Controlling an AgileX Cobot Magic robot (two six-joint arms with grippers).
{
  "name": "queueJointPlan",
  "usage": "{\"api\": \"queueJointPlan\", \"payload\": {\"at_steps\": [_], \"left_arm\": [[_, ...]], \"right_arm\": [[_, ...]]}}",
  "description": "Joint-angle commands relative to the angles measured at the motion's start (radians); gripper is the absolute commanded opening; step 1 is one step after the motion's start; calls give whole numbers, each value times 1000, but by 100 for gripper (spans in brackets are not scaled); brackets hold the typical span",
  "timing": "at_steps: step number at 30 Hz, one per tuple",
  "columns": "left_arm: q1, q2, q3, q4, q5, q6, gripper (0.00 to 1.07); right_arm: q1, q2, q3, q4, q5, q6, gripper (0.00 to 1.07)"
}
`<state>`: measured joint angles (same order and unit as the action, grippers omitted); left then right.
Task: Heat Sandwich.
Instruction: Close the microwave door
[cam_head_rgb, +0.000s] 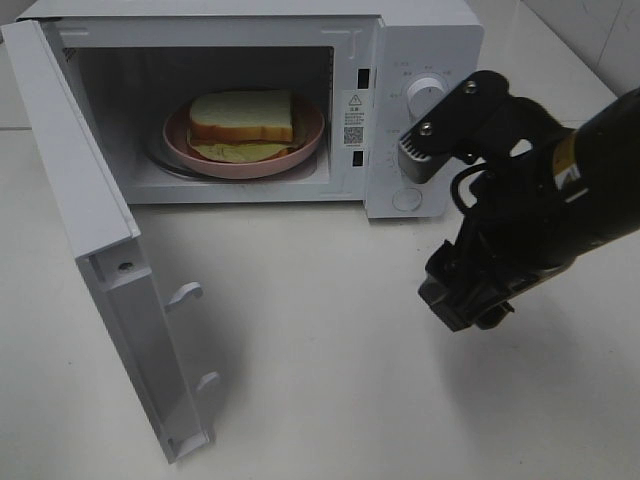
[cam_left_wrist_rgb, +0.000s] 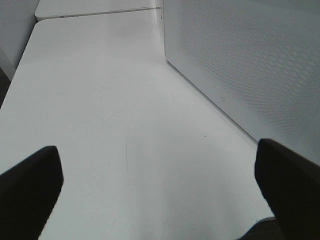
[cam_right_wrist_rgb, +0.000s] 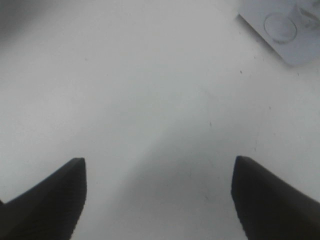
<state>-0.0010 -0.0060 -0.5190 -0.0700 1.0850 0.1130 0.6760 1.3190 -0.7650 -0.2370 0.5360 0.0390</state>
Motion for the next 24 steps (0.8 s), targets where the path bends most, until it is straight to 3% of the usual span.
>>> {"api": "queueJointPlan", "payload": {"at_steps": [1, 11, 24], "left_arm": [[2, -15, 0, 3, -14, 0, 100], [2, -15, 0, 3, -14, 0, 100], [2, -15, 0, 3, -14, 0, 100]], "right_arm": [[1, -69, 5, 2, 97, 76, 76], [1, -321, 5, 2, 332, 109, 76], [1, -510, 5, 47, 528, 109, 76]]}}
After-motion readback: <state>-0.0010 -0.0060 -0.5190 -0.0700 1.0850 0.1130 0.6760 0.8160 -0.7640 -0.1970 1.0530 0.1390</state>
